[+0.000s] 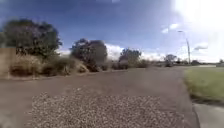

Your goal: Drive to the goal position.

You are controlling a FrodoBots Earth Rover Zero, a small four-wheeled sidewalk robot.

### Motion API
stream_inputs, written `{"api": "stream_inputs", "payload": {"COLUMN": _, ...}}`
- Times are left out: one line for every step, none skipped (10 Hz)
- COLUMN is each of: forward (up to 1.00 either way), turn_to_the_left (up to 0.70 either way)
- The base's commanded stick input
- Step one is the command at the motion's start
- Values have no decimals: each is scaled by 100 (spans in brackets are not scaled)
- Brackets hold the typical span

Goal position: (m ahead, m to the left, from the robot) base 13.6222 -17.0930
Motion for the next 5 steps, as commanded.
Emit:
{"api": "stream_inputs", "payload": {"forward": 0, "turn_to_the_left": -100}}
{"api": "stream_inputs", "payload": {"forward": 0, "turn_to_the_left": -100}}
{"api": "stream_inputs", "payload": {"forward": 0, "turn_to_the_left": -100}}
{"api": "stream_inputs", "payload": {"forward": 0, "turn_to_the_left": -100}}
{"api": "stream_inputs", "payload": {"forward": 0, "turn_to_the_left": 0}}
